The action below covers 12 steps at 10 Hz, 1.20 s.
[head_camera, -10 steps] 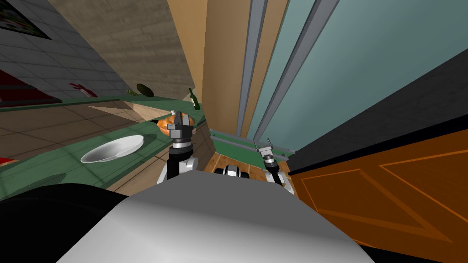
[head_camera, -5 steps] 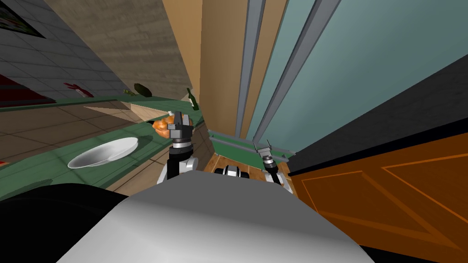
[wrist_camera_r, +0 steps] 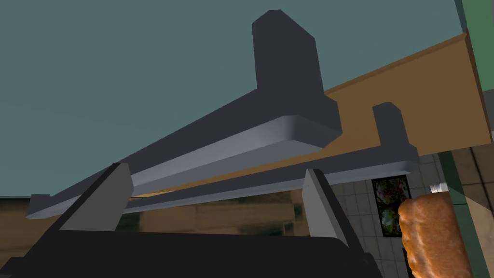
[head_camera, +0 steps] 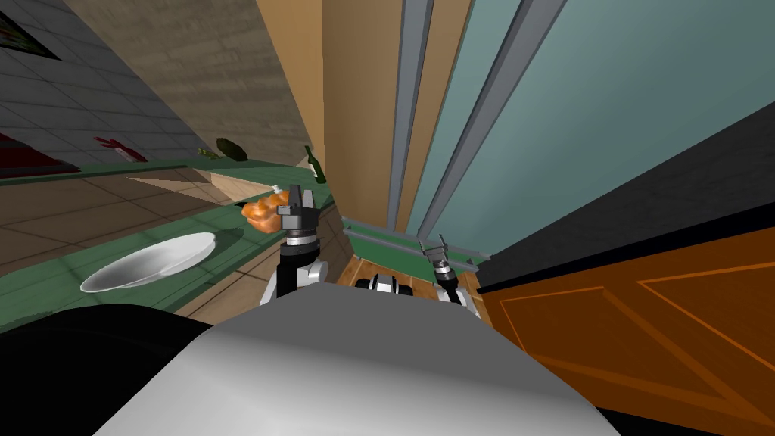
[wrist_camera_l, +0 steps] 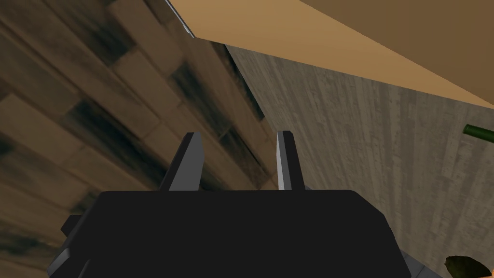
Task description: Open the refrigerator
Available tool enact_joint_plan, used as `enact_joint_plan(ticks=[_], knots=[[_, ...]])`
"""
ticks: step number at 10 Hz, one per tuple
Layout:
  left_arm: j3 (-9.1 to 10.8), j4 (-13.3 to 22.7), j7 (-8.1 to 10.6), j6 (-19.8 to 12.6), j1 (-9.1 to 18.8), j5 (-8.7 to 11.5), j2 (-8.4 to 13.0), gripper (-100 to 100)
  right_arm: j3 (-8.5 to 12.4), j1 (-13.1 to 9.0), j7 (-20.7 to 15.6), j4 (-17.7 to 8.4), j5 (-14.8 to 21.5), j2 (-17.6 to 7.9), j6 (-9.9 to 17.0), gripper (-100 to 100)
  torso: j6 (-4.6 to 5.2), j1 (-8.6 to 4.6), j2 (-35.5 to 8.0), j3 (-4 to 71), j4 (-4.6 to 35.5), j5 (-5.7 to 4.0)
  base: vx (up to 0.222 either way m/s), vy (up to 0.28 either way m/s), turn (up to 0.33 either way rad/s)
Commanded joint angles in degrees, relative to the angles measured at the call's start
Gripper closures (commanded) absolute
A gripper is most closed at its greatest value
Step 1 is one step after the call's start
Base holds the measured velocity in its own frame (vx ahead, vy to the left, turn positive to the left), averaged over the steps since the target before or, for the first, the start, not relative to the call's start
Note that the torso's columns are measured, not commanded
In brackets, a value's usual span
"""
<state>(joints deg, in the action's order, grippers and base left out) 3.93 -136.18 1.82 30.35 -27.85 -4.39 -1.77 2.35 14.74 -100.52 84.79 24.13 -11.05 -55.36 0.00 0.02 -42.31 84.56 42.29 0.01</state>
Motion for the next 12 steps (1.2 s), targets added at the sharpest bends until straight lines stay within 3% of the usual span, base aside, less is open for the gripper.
enact_joint_plan(ticks=[1,2,5,7,8,12], knots=[[0.00,0.0,0.00,0.0,0.0,0.0,0.0,0,0.3,-0.3,-3.8,-2.2,0.4,0.8,-1.0,-100,0.01,-0.03,0.0,0.0,0.0,-0.01,0.035,-0.015,-0.009],[0.00,0.0,0.00,0.0,0.0,0.0,0.0,0,0.6,-0.5,-5.7,-3.9,0.8,1.6,-1.7,-100,-0.01,-0.05,0.1,0.0,0.0,-0.01,0.046,-0.024,-0.017],[0.00,0.0,0.00,0.0,0.0,0.0,0.0,0,0.8,-0.7,-8.8,-5.5,1.1,2.6,-2.4,-100,0.00,-0.21,0.5,0.3,-0.2,-0.07,0.029,-0.009,-0.011],[0.00,0.0,0.00,0.0,0.0,0.0,0.0,0,1.2,-1.0,-12.6,-8.3,1.6,4.9,-3.7,-100,0.00,-0.12,0.2,0.1,-0.1,-0.03,0.060,-0.034,-0.021],[0.00,0.0,0.00,0.0,0.0,0.0,0.0,0,1.2,-1.0,-13.1,-8.3,1.6,4.9,-3.7,-100,0.00,-0.10,0.1,0.1,0.0,-0.03,0.055,-0.029,-0.005],[0.00,0.0,0.00,0.0,0.0,0.0,0.0,0,1.8,-1.3,-18.5,-12.0,2.3,11.1,-5.2,-100,0.01,-0.02,0.0,0.0,0.0,0.00,0.037,-0.018,-0.017]])
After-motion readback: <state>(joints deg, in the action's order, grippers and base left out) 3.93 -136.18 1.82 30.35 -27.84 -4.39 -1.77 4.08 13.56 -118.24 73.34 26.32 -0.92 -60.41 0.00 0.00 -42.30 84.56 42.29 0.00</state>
